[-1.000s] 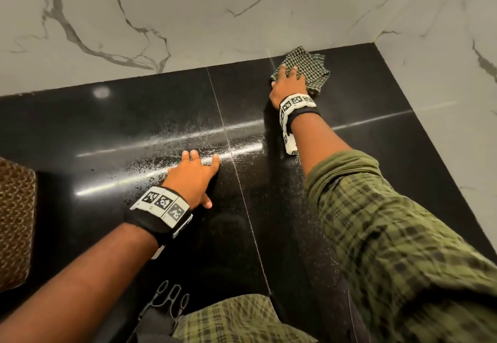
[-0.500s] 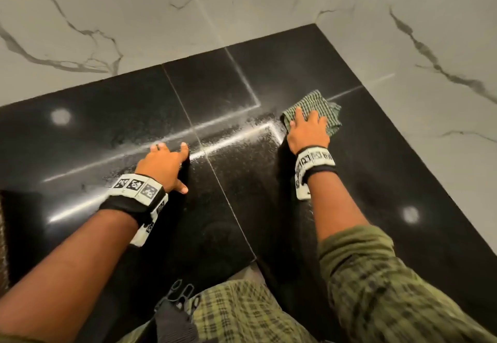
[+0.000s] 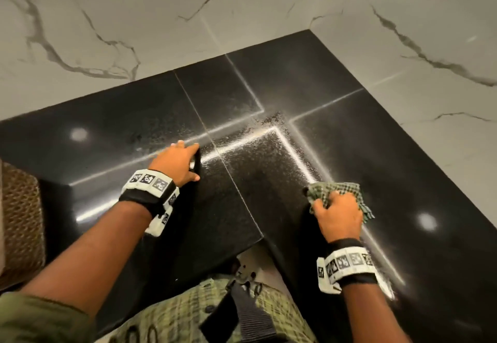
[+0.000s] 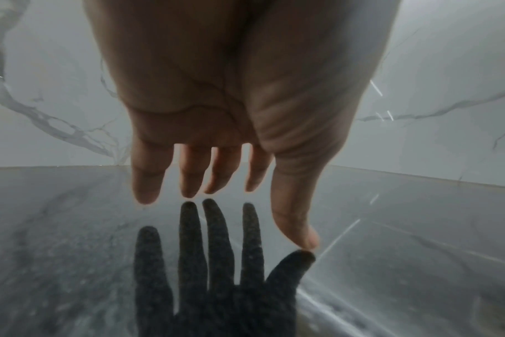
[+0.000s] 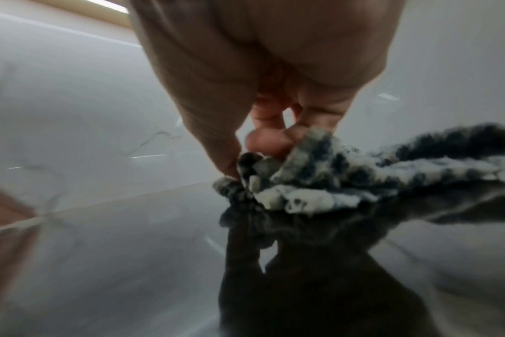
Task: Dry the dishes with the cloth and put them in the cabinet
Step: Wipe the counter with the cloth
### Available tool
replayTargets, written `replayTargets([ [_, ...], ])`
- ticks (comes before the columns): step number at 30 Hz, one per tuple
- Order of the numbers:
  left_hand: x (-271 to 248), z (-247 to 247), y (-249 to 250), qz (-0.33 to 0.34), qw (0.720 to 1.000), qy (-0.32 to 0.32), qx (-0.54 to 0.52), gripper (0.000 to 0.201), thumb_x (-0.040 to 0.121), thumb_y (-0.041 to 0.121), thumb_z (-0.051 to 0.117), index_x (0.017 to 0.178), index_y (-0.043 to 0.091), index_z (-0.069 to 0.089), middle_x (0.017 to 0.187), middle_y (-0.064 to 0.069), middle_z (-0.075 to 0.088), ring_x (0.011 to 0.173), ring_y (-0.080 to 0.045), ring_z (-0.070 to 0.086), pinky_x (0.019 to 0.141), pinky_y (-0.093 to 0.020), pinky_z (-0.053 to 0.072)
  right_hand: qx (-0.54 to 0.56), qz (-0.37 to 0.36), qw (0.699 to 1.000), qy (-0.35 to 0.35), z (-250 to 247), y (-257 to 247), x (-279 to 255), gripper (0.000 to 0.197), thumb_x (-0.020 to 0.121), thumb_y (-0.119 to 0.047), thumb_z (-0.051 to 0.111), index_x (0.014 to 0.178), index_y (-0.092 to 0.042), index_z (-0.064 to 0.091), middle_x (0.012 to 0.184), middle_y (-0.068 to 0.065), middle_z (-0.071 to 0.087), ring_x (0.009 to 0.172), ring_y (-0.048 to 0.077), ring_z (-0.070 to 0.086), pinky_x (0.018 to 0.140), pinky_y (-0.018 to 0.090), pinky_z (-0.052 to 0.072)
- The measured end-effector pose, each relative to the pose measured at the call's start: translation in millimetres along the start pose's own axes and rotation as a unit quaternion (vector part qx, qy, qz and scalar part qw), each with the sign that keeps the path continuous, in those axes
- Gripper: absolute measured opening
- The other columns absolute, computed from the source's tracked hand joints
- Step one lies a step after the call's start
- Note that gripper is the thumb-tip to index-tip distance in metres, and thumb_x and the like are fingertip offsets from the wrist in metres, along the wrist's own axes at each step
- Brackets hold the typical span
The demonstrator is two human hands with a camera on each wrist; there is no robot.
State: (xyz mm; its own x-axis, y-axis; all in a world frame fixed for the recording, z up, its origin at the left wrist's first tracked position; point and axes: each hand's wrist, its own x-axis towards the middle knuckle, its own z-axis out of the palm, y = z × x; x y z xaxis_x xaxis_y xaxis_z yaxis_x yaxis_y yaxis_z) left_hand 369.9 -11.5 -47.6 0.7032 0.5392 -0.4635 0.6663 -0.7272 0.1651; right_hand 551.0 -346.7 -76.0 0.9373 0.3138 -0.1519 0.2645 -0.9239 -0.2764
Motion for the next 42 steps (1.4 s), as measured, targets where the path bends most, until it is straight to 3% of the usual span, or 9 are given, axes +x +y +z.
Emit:
replayTargets([
  [6,-50.0,34.5,-4.6,0.014,0.99,0.067,-0.125,0.068,0.099,0.026,0.063,0.158,0.027,0.031,0.168,-0.007,0.02,0.153,-0.027,0.026,0.122,-0.044,0.027,0.25,-0.181,0.923,-0.231,63.3,-99.6,-61.9,0.03,0.072,-0.04,0.072,0.061,-0.022,0.052,0.061,-0.007,0.055,0.062,0.014,0.058,0.062,0.037,0.05],
  [13,-125.9,60.3,-64.5,-0.064,0.959,0.143,-0.237,0.039,0.1,0.016,0.053,0.138,0.023,0.058,0.132,-0.008,0.068,0.122,-0.03,0.062,0.103,-0.041,0.048,0.243,-0.295,0.755,-0.532,106.8,-202.3,-113.5,0.013,0.082,-0.019,0.08,0.075,-0.008,0.078,0.082,0.001,0.076,0.079,0.009,0.068,0.073,0.034,0.057],
  [19,-183.2,76.9,-100.8,-0.088,0.863,0.154,-0.472,0.068,0.092,0.079,0.029,0.117,0.035,0.074,0.119,0.011,0.074,0.119,-0.008,0.066,0.108,-0.035,0.048,0.421,-0.029,0.573,-0.703,90.7,-238.8,-118.2,0.011,0.083,-0.016,0.068,0.079,-0.005,0.066,0.05,-0.006,0.049,0.039,0.002,0.034,0.04,0.017,0.028],
  [23,-204.1,68.7,-104.4,-0.018,0.815,0.155,-0.558,0.068,0.099,0.07,0.035,0.122,0.017,0.072,0.121,-0.001,0.073,0.123,-0.019,0.064,0.11,-0.046,0.047,0.492,0.096,0.4,-0.768,76.0,-249.8,-112.0,0.025,0.08,-0.03,0.078,0.07,-0.017,0.059,0.045,-0.011,0.041,0.037,0.003,0.023,0.053,0.013,0.01],
  [26,-214.9,59.8,-112.1,0.022,0.783,0.189,-0.593,0.038,0.098,0.036,0.064,0.122,0.006,0.066,0.118,-0.011,0.072,0.115,-0.022,0.067,0.103,-0.041,0.053,0.522,0.14,0.43,-0.723,70.8,-264.1,-116.0,0.036,0.087,-0.041,0.072,0.106,-0.012,0.06,0.057,-0.005,0.05,0.058,0.008,0.048,0.092,0.014,0.032],
  [28,-223.4,55.5,-123.2,0.021,0.75,0.203,-0.63,0.037,0.091,0.013,0.073,0.126,0.005,0.062,0.12,-0.01,0.071,0.113,-0.025,0.068,0.1,-0.035,0.054,0.541,0.139,0.458,-0.691,65.3,-274.4,-120.1,0.053,0.091,-0.045,0.062,0.126,-0.006,0.059,0.095,0.018,0.063,0.096,0.029,0.058,0.116,0.051,0.035],
  [31,-235.1,53.0,-140.7,0.002,0.715,0.22,-0.663,0.032,0.088,0.007,0.075,0.116,0.0,0.063,0.11,-0.008,0.072,0.106,-0.019,0.068,0.097,-0.032,0.055,0.544,0.113,0.455,-0.696,59.3,-291.8,-129.5,0.068,0.095,-0.051,0.052,0.146,-0.005,0.05,0.149,0.026,0.048,0.138,0.042,0.046,0.116,0.066,0.026],
  [37,-251.0,42.9,-166.9,-0.088,0.619,0.335,-0.705,0.031,0.102,0.022,0.06,0.128,0.006,0.059,0.121,-0.012,0.072,0.117,-0.026,0.068,0.104,-0.048,0.052,0.551,-0.024,0.533,-0.641,47.1,-339.4,-168.0,0.048,0.099,-0.038,0.05,0.134,-0.007,0.06,0.131,0.018,0.063,0.119,0.033,0.061,0.109,0.052,0.043],
  [42,-276.0,35.6,-222.4,-0.19,0.696,0.431,-0.543,0.034,0.097,0.026,0.068,0.128,0.023,0.054,0.113,0.005,0.072,0.106,-0.005,0.07,0.096,-0.035,0.058,0.436,-0.262,0.641,-0.574,50.7,-382.7,-200.0,0.045,0.099,-0.005,0.059,0.142,-0.013,0.045,0.133,0.01,0.064,0.119,0.021,0.065,0.1,0.042,0.055],
])
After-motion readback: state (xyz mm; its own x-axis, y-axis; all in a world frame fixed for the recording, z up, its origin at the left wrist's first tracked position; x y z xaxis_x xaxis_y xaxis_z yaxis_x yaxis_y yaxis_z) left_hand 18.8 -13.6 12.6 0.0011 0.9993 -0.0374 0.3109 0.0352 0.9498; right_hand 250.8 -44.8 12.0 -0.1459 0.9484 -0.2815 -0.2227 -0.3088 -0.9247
